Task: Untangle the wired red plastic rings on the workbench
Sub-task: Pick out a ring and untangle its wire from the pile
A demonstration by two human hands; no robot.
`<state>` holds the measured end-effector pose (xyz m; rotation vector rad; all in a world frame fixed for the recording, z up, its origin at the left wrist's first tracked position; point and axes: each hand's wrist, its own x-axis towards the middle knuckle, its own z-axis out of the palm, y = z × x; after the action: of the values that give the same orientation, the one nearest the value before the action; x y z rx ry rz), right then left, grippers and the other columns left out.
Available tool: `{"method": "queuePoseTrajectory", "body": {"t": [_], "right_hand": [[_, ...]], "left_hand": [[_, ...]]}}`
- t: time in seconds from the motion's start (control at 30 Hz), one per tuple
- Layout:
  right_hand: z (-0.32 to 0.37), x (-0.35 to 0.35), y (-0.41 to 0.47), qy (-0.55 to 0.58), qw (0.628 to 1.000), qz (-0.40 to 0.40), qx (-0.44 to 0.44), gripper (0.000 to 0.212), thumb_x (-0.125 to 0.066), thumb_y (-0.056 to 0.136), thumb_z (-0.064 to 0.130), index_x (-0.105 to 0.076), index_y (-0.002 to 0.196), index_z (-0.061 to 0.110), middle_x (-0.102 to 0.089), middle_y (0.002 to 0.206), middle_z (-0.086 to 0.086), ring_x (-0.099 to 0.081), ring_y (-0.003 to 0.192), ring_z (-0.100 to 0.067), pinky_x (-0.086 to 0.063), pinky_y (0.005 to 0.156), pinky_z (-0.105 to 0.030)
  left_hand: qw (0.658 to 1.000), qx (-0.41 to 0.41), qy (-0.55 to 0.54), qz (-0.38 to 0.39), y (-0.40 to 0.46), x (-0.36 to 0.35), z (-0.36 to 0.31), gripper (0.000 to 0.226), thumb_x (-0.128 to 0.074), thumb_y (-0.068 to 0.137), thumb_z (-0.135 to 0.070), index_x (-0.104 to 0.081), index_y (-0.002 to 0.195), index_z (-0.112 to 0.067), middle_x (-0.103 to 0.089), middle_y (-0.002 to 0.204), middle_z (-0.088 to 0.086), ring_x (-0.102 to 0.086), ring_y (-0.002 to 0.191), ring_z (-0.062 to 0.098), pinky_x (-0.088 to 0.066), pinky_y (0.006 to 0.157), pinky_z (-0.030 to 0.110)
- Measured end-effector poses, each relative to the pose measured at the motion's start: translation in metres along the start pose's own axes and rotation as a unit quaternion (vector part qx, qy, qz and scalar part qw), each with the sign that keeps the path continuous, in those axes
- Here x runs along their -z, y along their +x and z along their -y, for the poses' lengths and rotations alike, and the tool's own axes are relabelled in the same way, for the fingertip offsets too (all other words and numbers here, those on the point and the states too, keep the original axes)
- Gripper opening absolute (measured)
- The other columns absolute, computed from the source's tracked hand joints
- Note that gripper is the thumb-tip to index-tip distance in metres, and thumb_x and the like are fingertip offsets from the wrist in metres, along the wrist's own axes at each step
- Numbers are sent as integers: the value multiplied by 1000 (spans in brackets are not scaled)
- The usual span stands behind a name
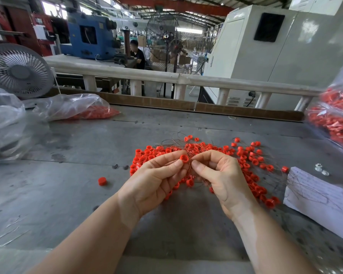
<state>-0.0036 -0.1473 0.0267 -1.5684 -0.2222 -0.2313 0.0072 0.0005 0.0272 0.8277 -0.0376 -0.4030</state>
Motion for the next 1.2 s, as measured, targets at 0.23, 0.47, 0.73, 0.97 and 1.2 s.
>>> {"method": "queuePoseTrajectory", "body": {"t": [0.23,0.47,0.73,0.97,1.2], "right_hand": [[-1,1,0,-34,999,-4,19,19,-66,82,1,-68,72,16,-67,60,1,-61,58,-5,-46,53,-15],[-4,1,0,-73,996,-12,38,16,-67,82,4,-68,72,17,-68,64,-1,-64,63,-10,-51,61,-25],[-5,1,0,-94,994,-14,47,17,-67,81,4,-68,69,16,-67,60,-1,-61,57,-8,-50,57,-22],[-4,0,0,-92,995,-11,47,16,-68,80,4,-67,69,15,-67,58,-1,-60,54,-6,-46,54,-17],[-3,0,-1,-91,994,-14,51,15,-68,80,6,-67,68,16,-67,57,-2,-60,54,-7,-46,53,-17]], "left_hand": [[1000,5,-2,-3,0,0,0,23,-59,65,3,-77,77,-7,-72,77,11,-71,67,14,-56,58,17],[1000,13,-5,0,0,1,0,24,-59,65,4,-77,76,-6,-71,76,13,-71,68,15,-56,57,18],[1000,16,9,0,1,1,1,26,-58,65,4,-77,78,-7,-71,75,12,-70,65,14,-56,58,18],[1000,5,28,0,1,2,1,25,-59,66,2,-78,77,-9,-71,73,11,-68,61,12,-57,61,18],[1000,0,29,1,1,2,1,23,-59,66,1,-78,76,-10,-71,71,10,-67,60,11,-57,61,18]]}}
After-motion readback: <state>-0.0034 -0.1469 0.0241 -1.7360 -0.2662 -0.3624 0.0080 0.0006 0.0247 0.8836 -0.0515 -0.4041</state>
